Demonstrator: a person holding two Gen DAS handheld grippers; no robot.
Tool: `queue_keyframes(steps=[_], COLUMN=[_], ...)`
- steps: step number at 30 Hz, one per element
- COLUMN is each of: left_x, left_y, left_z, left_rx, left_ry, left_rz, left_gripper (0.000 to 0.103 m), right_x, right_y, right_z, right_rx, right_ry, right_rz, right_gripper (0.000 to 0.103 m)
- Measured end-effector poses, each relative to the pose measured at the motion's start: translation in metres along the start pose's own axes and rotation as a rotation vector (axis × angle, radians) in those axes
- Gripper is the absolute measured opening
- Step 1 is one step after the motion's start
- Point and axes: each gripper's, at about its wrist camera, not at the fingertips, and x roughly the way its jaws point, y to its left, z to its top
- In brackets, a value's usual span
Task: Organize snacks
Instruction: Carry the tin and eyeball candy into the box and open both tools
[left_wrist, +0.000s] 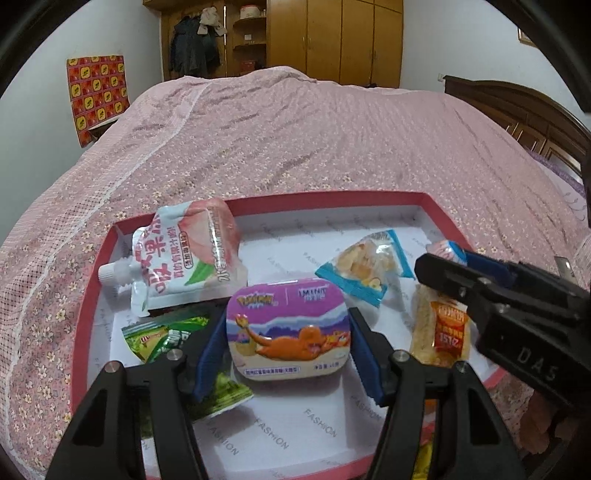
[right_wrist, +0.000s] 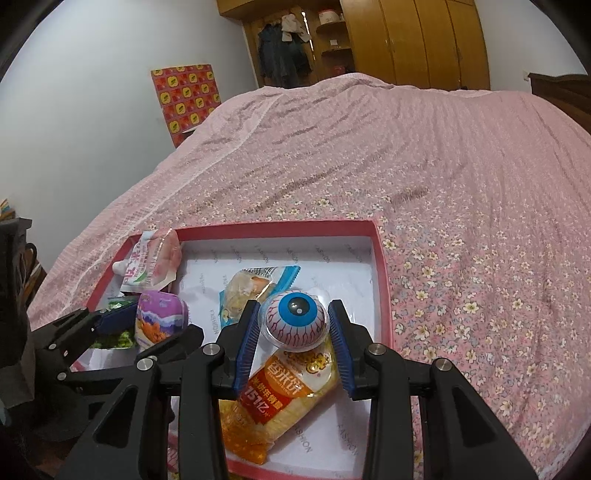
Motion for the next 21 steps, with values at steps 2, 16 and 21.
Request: queue_keyframes(steps=[2,16,21], left_x=[0.002,-0.023,-0.040], left_y=[-0.002,0.006,0.008], left_z=[-0.001,0.000,-0.002], left_rx=[0.010,0.009,0.014], left_ry=[-0.003,-0.009,-0.013], left_rz=[0.006,-0.021,-0.010], left_gripper=[0.065,0.068,0.068], right_x=[0.002,-0.026,-0.040], right_y=[0.000,0.002,0.007], right_z=[0.000,-0.003,-0.008], right_rx=[-0.004,0.019,0.018], right_ry=[-0.002,-0.064,-0.068], right_rz=[0.002,0.031,0.035], right_gripper=[0.039,0.049,0.049])
